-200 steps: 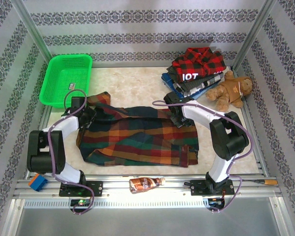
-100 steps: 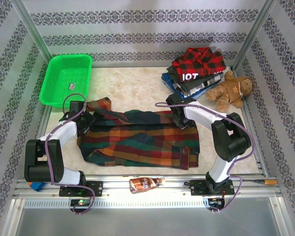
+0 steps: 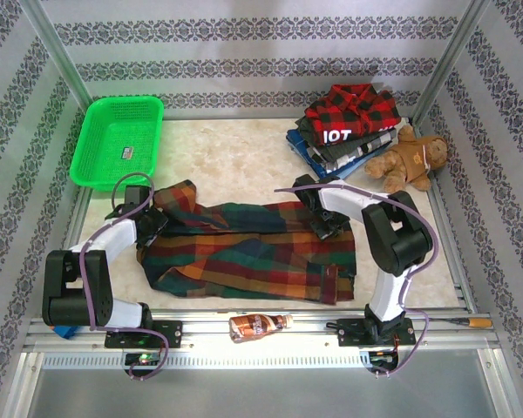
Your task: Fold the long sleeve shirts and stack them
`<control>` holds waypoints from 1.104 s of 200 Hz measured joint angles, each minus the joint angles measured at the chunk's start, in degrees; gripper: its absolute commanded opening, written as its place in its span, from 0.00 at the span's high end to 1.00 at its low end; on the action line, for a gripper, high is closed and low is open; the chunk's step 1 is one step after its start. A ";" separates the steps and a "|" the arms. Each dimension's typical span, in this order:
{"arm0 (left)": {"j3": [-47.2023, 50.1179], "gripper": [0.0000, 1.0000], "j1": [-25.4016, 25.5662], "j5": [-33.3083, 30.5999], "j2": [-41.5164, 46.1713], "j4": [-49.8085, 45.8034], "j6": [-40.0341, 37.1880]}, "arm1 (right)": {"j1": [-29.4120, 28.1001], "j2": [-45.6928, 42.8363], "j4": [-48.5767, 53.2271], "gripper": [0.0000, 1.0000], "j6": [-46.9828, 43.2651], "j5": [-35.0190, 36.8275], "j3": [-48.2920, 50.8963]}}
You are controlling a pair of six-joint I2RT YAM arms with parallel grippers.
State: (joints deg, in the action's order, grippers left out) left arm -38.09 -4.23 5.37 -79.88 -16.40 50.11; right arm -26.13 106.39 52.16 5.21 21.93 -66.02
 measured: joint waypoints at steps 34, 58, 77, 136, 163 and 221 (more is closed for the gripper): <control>2.23 0.63 -0.17 -0.48 2.01 0.04 0.50 | 0.02 0.83 4.11 0.52 2.80 -0.37 -0.81; 2.29 0.43 0.04 -0.55 6.84 -1.16 1.75 | 0.04 0.09 5.84 0.40 4.17 -1.16 -1.95; -0.35 0.35 0.59 -0.96 12.31 -4.55 1.64 | 0.04 -3.32 6.64 0.33 5.44 -3.48 -2.95; -18.32 0.18 1.18 -2.16 11.61 -15.74 -2.99 | -1.05 -12.17 3.74 0.23 5.31 -15.50 -10.78; -26.73 0.20 1.14 -1.49 0.74 -20.17 -8.02 | -1.46 -9.01 1.68 0.23 5.11 -19.89 -12.15; -35.95 0.24 1.14 -0.94 -18.34 -27.04 -12.94 | -3.02 -6.86 0.13 0.23 4.70 -23.61 -12.15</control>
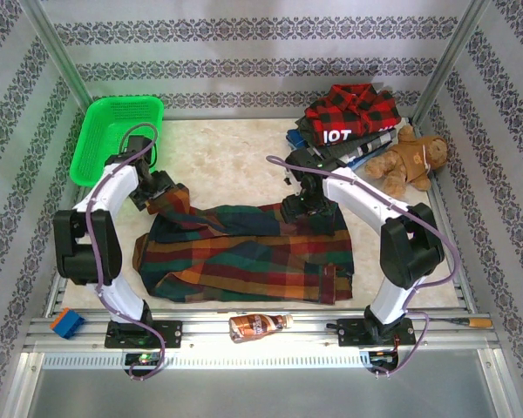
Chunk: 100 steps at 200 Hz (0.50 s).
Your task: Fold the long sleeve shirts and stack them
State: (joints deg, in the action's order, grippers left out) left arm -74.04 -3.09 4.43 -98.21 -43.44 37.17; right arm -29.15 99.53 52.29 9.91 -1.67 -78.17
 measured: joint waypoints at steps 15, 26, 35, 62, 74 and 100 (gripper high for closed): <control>0.00 0.23 0.00 -0.17 -0.90 -1.44 0.04 | 0.00 -0.07 -0.11 0.23 0.00 -0.33 0.00; 0.00 0.23 0.00 -0.15 -0.98 -1.97 0.11 | 0.00 -0.15 -0.17 0.23 0.00 -0.37 0.00; 0.04 0.23 -0.02 -0.13 -0.96 -2.05 0.17 | 0.00 -0.26 -0.31 0.23 0.00 -0.37 0.00; 0.61 0.24 -0.35 0.02 -1.55 -1.97 0.74 | 0.00 -0.44 -0.37 0.24 0.00 -0.59 0.00; 0.63 0.28 -0.39 0.02 -2.51 -1.46 0.98 | 0.00 -0.44 -0.46 0.25 0.00 -0.81 0.00; 0.63 0.52 -0.39 0.22 -6.32 1.14 2.03 | 0.00 -0.44 -0.50 0.26 -0.20 -1.03 0.00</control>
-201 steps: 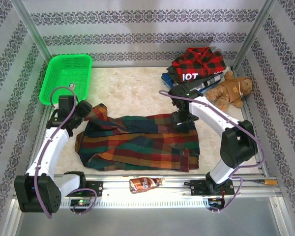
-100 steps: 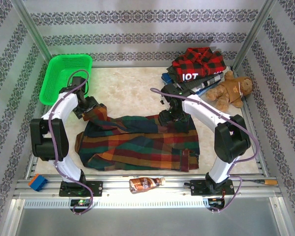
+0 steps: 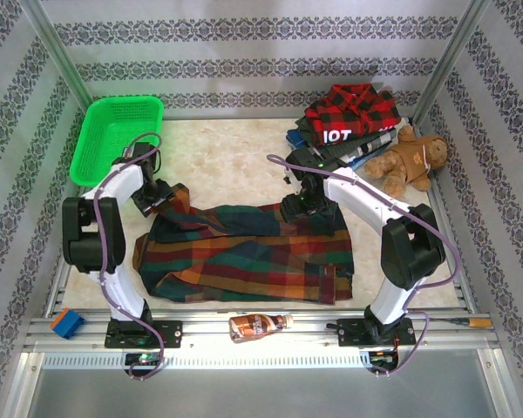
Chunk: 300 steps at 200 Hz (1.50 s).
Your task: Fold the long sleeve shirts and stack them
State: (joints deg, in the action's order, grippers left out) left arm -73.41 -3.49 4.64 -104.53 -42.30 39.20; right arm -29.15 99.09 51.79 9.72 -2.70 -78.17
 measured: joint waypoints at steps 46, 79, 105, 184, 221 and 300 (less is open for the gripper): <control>-1.16 0.82 0.61 0.28 -1.16 4.46 0.44 | 0.00 0.00 0.00 0.28 -0.68 0.00 0.00; -1.18 0.84 3.85 -0.04 3.43 4.68 0.02 | 0.00 0.00 -0.22 0.28 -0.68 0.00 0.00; -2.47 0.87 7.02 -0.79 7.65 4.48 -0.90 | -0.02 0.31 -0.42 0.29 -0.72 -0.07 -0.24; -22.86 0.91 12.13 -5.79 -1.57 1.01 -7.08 | -0.66 6.78 -1.27 0.30 -1.90 -0.20 -8.22; -19.50 0.41 12.17 -3.06 -1.90 3.23 -4.42 | -0.63 8.87 -1.90 0.27 -2.16 -0.20 -10.71; 4.15 0.23 -1.92 4.26 19.23 2.21 5.11 | 0.85 4.72 -4.00 0.21 -2.91 -1.79 -3.45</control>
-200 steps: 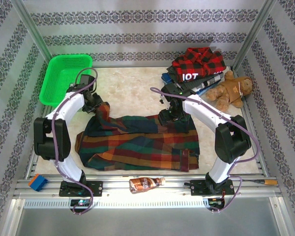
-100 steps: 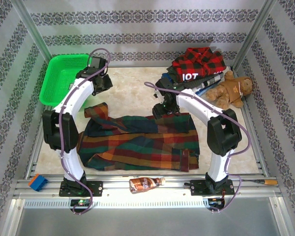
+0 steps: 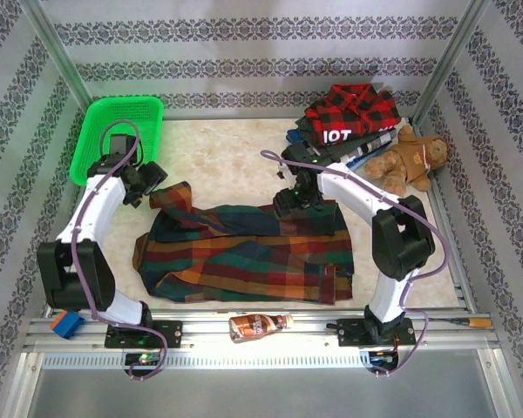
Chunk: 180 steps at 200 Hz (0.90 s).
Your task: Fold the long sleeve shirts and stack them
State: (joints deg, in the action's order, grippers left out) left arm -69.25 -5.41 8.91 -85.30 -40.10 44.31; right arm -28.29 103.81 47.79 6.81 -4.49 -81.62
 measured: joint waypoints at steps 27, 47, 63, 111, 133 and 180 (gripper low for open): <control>4.37 0.25 0.04 2.93 -1.86 1.92 2.73 | 0.52 -0.31 -0.55 0.21 -1.03 -0.48 -0.11; 6.16 0.27 0.04 3.13 -4.55 3.19 4.28 | 0.70 -0.37 -0.79 0.21 -1.25 -1.01 -0.13; 6.34 0.31 0.04 3.10 -6.19 4.37 5.38 | 0.70 -0.66 -0.92 0.21 -1.27 -1.27 -0.13; 6.36 0.80 0.44 4.07 -10.21 11.13 9.27 | 0.70 -1.66 -0.96 0.22 -1.60 -2.03 -0.11; 6.73 0.97 1.66 5.09 -10.71 13.51 10.62 | 0.70 -1.68 -0.98 0.22 -1.88 -2.03 -0.04; 2.38 1.00 7.91 5.64 -10.23 13.86 11.23 | 0.72 -1.88 -1.05 0.23 -2.32 -2.01 0.59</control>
State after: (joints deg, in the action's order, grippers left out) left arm -66.87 2.50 14.55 -95.53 -26.24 55.55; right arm -27.57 101.93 46.74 4.49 -6.50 -81.03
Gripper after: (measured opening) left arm 0.061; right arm 0.771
